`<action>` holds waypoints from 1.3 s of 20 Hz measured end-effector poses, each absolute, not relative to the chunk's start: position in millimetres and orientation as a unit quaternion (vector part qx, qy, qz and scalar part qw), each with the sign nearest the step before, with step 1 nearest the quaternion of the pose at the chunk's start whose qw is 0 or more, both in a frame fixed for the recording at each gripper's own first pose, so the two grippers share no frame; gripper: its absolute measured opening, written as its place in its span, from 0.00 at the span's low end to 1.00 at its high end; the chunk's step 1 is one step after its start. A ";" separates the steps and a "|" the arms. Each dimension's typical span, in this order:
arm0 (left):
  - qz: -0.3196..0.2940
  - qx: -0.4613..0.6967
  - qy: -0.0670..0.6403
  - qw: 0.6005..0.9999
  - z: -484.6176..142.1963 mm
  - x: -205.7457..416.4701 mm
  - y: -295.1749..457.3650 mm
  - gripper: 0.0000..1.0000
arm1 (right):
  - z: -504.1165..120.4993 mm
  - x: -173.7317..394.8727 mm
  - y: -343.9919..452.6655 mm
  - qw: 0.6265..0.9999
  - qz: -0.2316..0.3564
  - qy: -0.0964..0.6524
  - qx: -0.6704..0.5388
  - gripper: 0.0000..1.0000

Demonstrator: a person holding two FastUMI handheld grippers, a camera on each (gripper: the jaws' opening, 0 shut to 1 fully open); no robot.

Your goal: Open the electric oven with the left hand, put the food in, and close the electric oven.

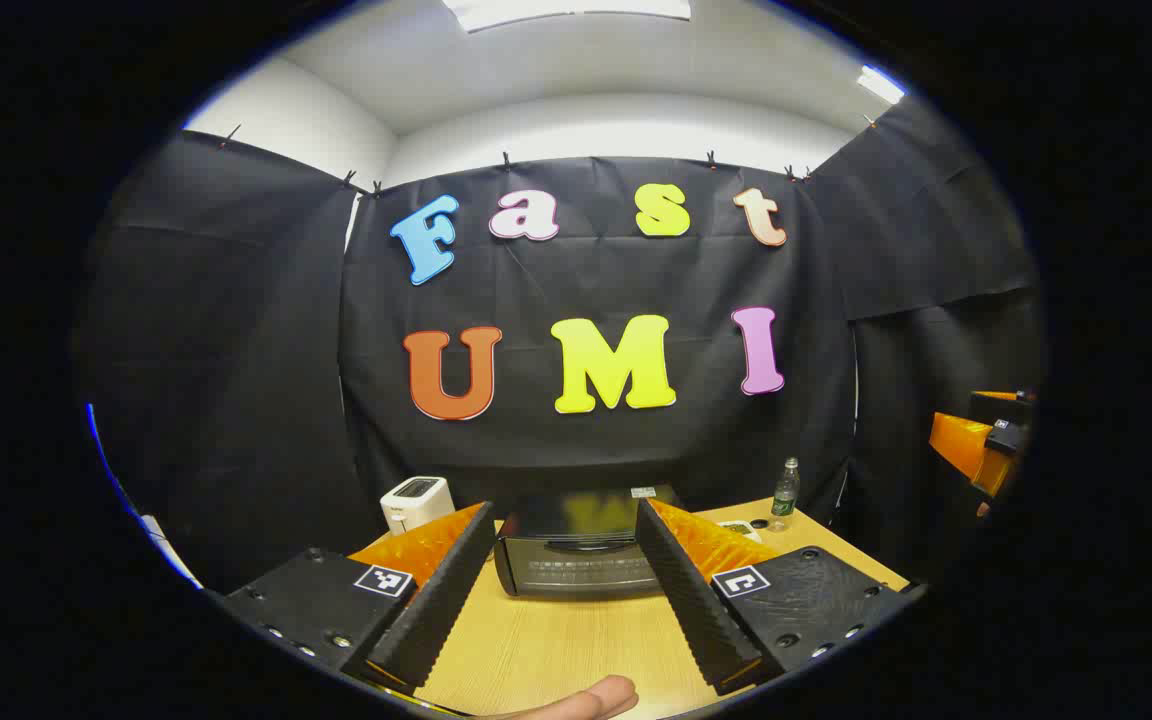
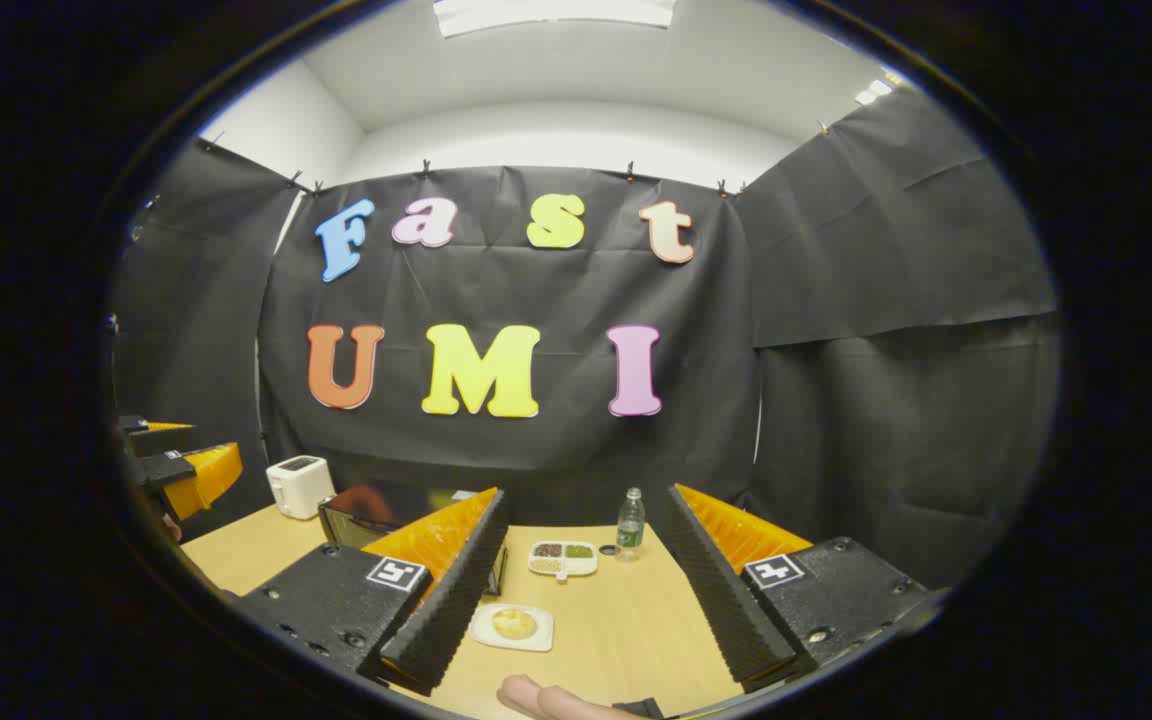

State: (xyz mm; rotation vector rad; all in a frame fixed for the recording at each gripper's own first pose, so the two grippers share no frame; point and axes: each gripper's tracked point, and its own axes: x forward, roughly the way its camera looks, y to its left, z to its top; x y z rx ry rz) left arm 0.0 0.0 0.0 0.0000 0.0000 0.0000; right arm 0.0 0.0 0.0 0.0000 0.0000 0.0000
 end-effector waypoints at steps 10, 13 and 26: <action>0.007 -0.014 -0.009 1.000 1.8 2.3 11.4 0.94 | 0.4 -6.7 0.3 1.000 0.005 -0.004 -0.005 1.00; 0.005 -0.019 -0.016 1.000 4.9 1.9 13.2 0.94 | 0.1 -7.1 2.3 1.000 0.010 -0.004 -0.001 0.95; -0.031 -0.018 0.011 0.999 -39.1 113.7 -7.9 0.85 | -5.0 15.4 -19.3 1.000 -0.003 -0.027 0.011 1.00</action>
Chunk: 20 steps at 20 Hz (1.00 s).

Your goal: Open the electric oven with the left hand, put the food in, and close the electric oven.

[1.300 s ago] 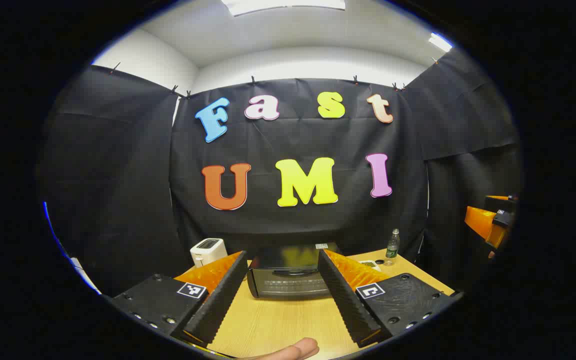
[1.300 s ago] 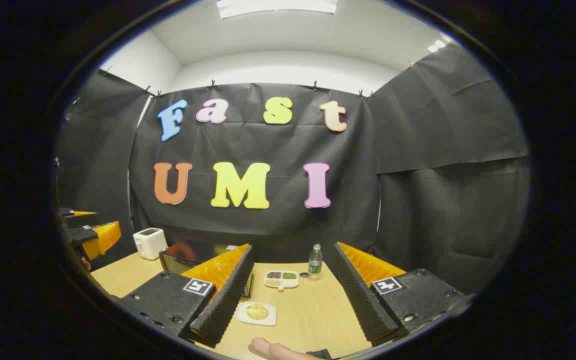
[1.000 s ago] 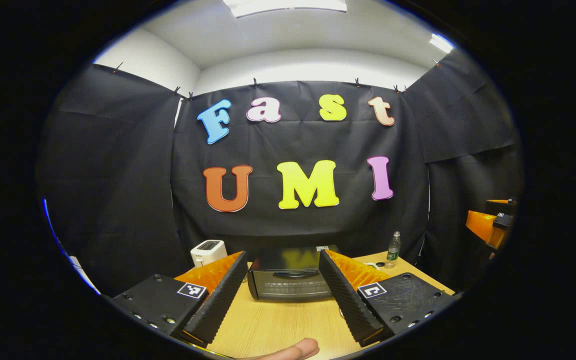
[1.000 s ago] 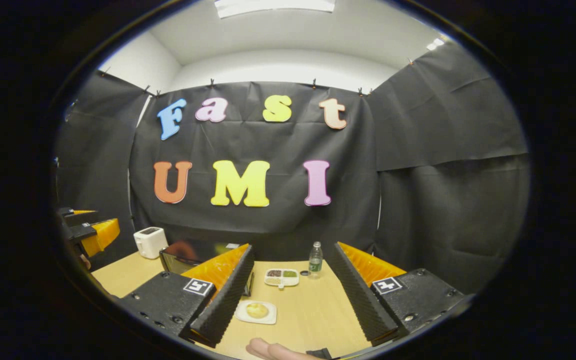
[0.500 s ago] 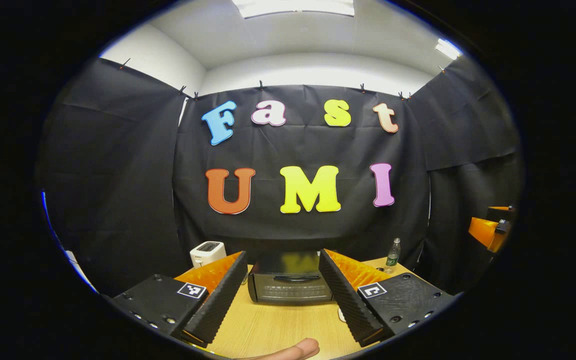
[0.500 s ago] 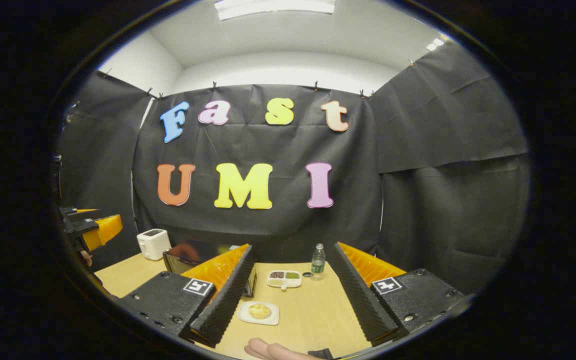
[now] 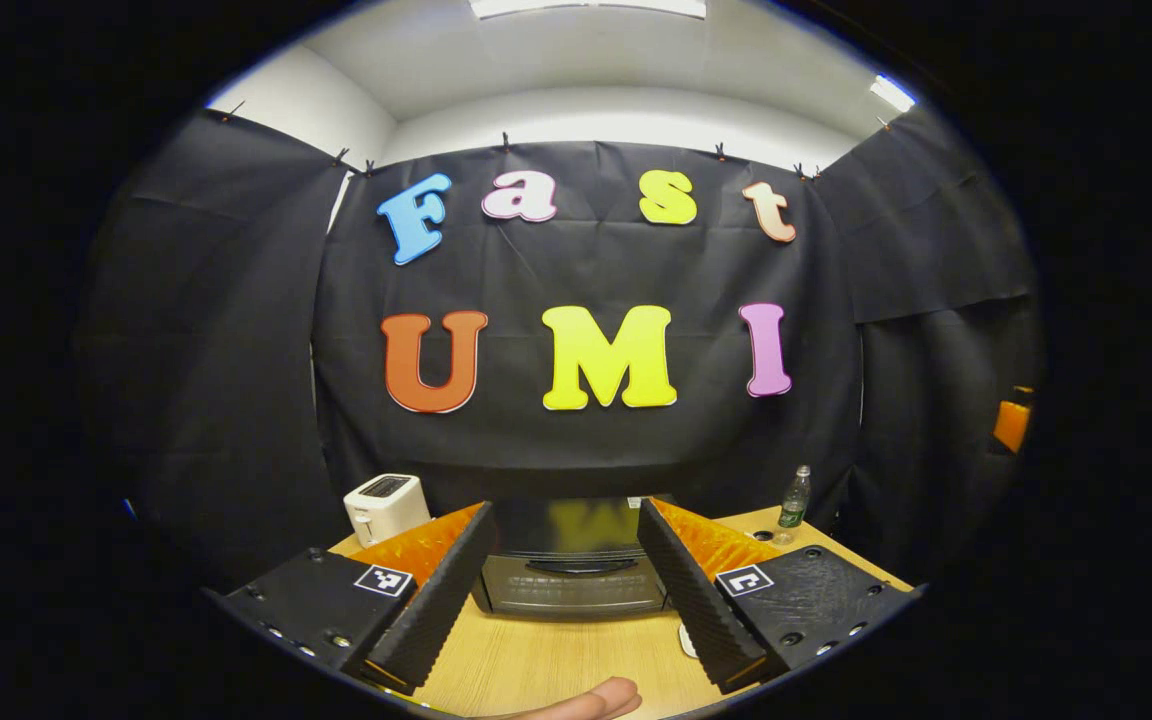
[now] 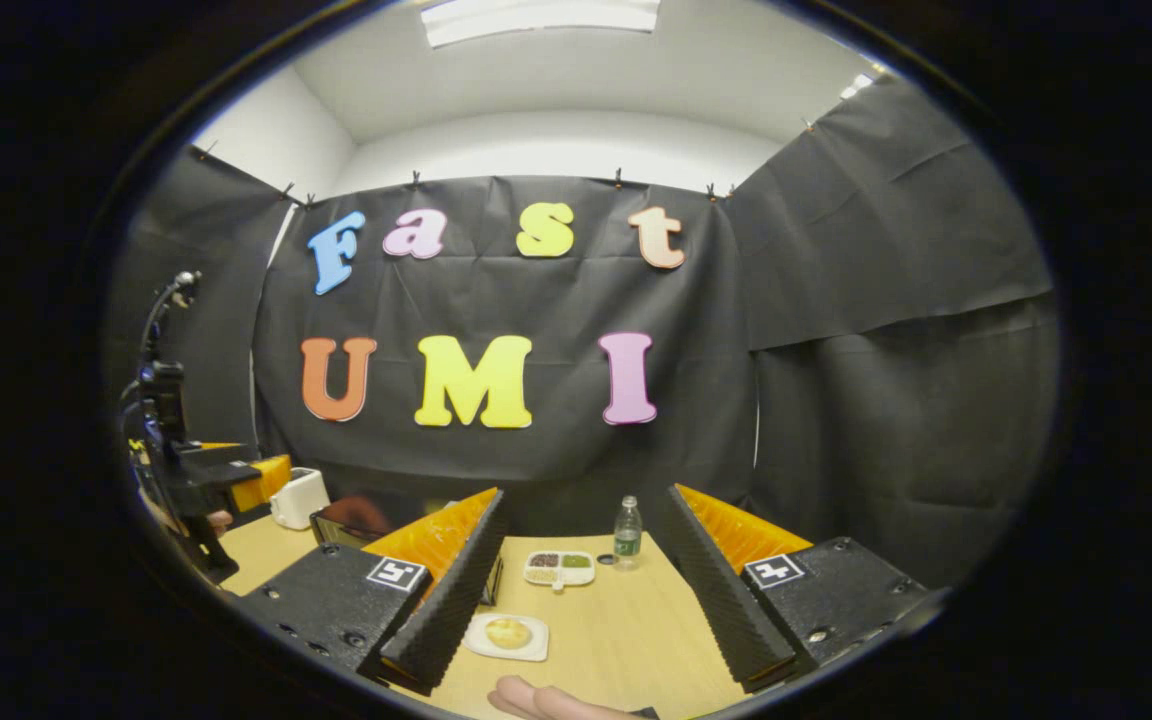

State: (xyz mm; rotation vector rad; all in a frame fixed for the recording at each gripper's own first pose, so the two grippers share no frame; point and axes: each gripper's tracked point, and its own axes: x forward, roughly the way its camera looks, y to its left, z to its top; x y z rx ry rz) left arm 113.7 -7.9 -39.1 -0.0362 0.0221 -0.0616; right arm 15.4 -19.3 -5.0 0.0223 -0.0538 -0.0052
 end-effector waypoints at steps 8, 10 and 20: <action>-0.045 -0.018 0.110 0.993 -129.0 211.8 -25.6 0.95 | -11.7 18.3 -38.5 0.999 -0.006 -0.046 0.008 0.94; -0.059 -0.021 0.132 0.989 -145.9 223.8 -36.6 0.95 | -13.3 16.6 -42.5 0.999 -0.008 -0.047 0.009 0.94; -0.053 -0.019 0.179 0.982 -195.8 268.0 -36.8 0.95 | -31.3 22.5 -60.2 0.999 -0.020 -0.036 0.014 0.94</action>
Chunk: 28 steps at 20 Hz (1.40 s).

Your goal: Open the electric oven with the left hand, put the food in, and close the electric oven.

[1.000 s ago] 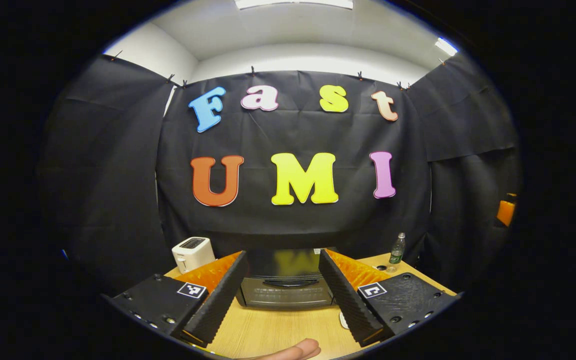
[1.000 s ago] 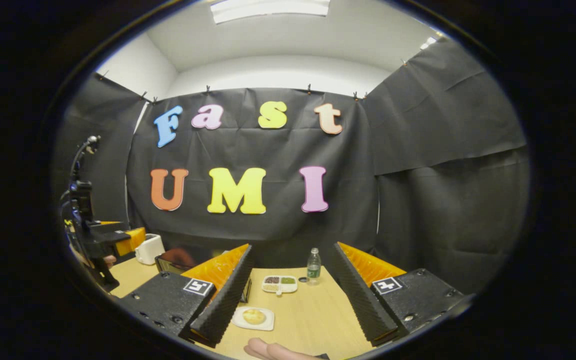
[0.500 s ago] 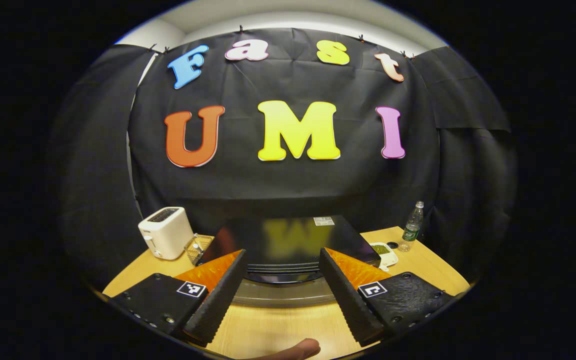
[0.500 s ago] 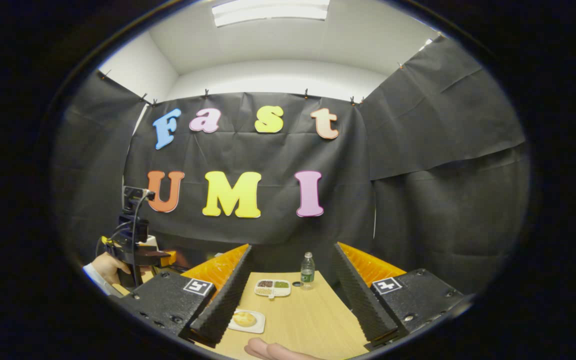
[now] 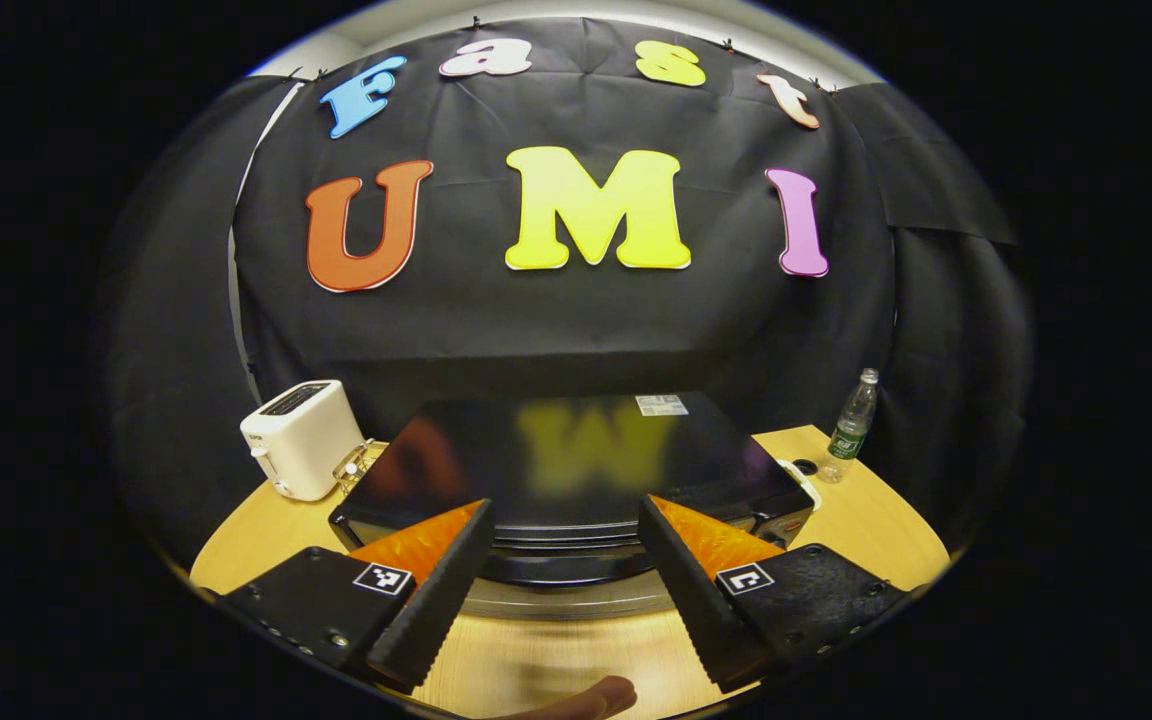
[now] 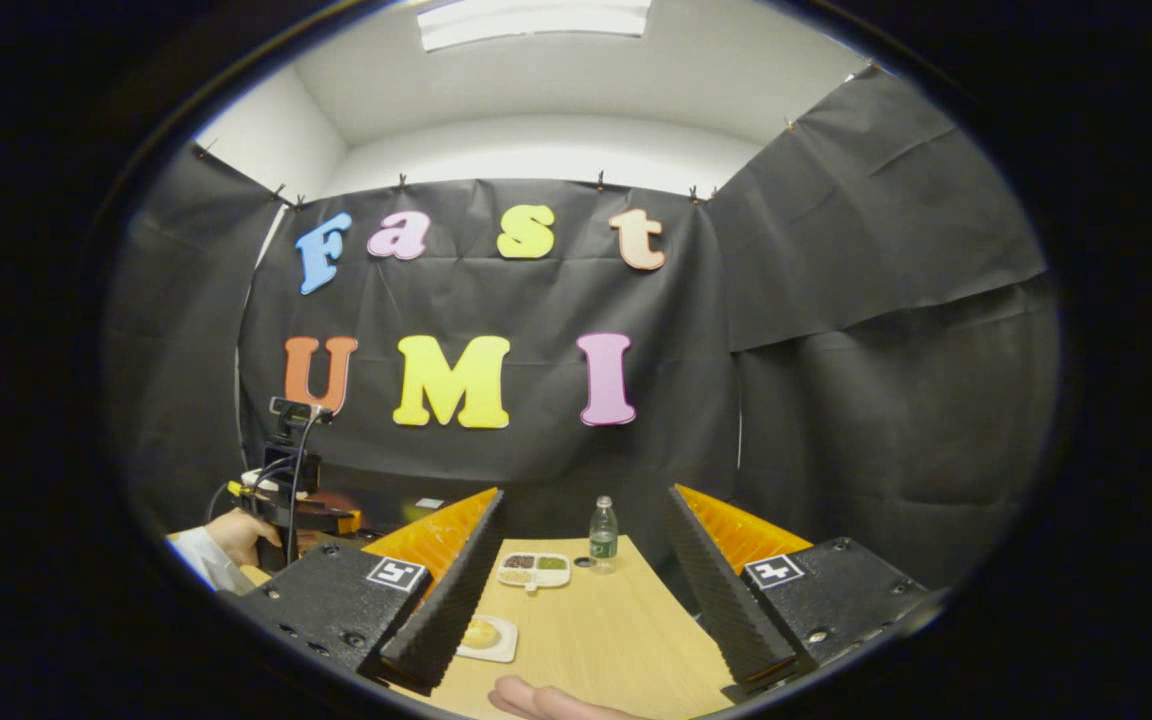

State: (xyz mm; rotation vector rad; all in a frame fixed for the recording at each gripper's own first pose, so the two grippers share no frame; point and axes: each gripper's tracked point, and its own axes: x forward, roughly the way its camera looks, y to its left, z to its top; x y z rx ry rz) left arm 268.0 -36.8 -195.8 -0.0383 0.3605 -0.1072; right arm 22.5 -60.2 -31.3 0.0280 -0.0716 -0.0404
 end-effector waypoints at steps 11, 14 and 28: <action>-0.053 -0.008 0.203 0.978 -212.1 256.8 -36.4 0.98 | -35.4 14.1 -62.5 0.999 -0.025 -0.028 0.029 0.95; -0.052 -0.009 0.205 0.977 -214.8 239.1 -35.9 0.98 | -34.4 6.5 -58.1 0.999 -0.017 -0.029 0.032 0.94; -0.053 -0.016 0.289 0.956 -320.0 146.0 -40.5 0.97 | -26.8 -26.3 -29.7 0.999 -0.005 -0.043 0.013 1.00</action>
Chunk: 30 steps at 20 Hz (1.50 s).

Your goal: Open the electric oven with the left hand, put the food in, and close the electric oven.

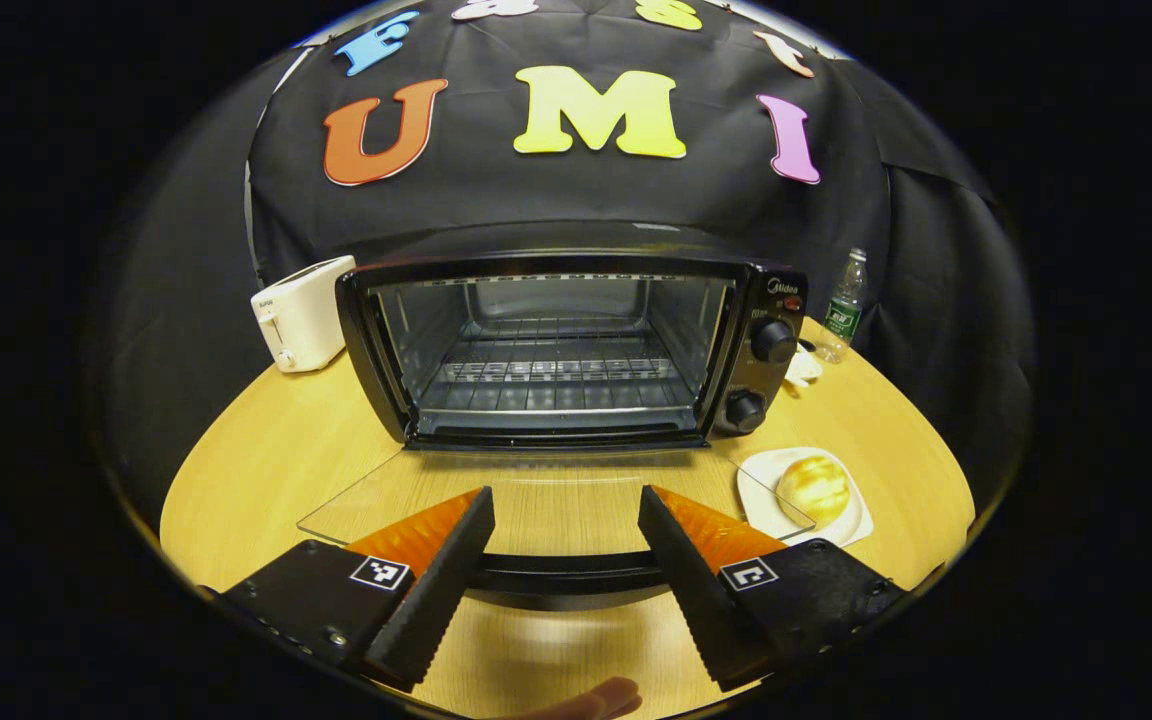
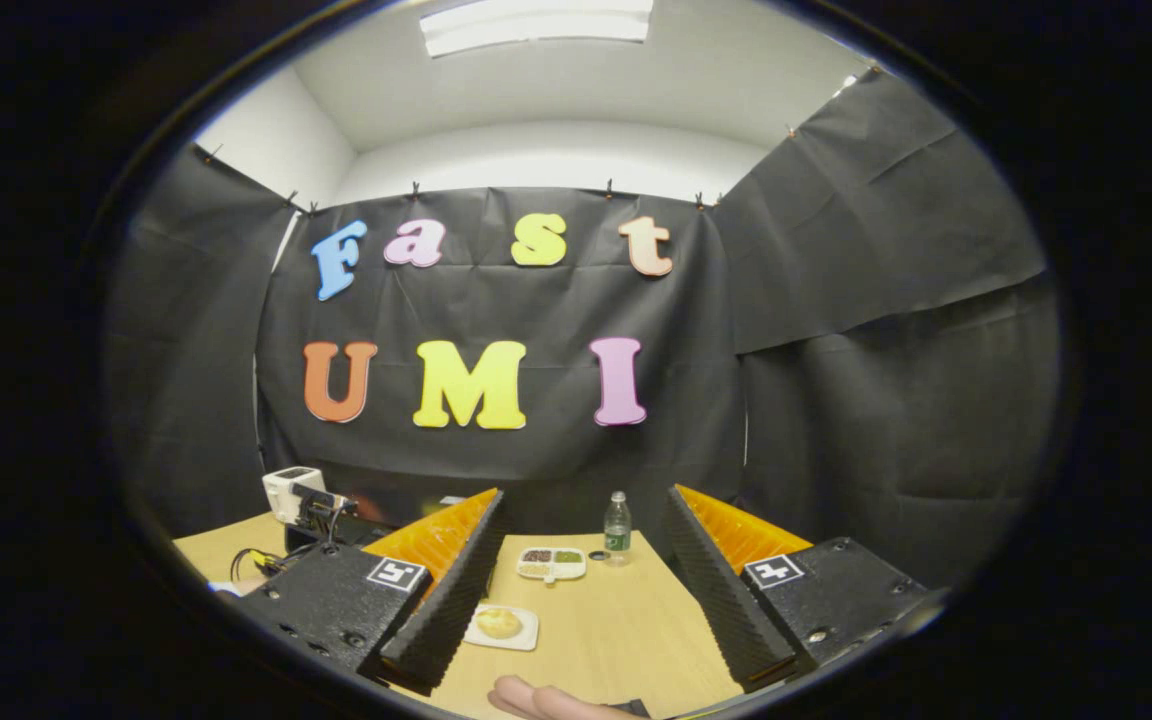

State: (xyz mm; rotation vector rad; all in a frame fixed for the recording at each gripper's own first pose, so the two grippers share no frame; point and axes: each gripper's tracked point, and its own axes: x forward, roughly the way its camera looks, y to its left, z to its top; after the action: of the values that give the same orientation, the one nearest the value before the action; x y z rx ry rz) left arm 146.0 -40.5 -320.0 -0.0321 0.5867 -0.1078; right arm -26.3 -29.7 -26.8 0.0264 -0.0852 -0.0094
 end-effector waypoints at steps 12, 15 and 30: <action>-0.050 -0.018 0.334 0.941 -361.4 132.3 -43.6 0.97 | -41.7 -21.2 -16.9 0.999 0.006 -0.028 0.014 0.94; -0.056 -0.021 0.338 0.939 -368.8 131.1 -43.7 0.97 | -47.4 -18.1 -18.2 1.000 0.006 -0.023 0.016 0.94; -0.050 -0.032 0.185 0.981 -240.5 122.3 -11.3 0.96 | -62.9 -8.0 -14.4 1.000 0.005 -0.015 0.025 0.94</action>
State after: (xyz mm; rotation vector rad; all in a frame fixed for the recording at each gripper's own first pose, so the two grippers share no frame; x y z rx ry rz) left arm 122.3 -11.3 -240.5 -0.0639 0.3716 -0.1003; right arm -8.0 -14.4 -62.9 0.0509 -0.0296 0.0093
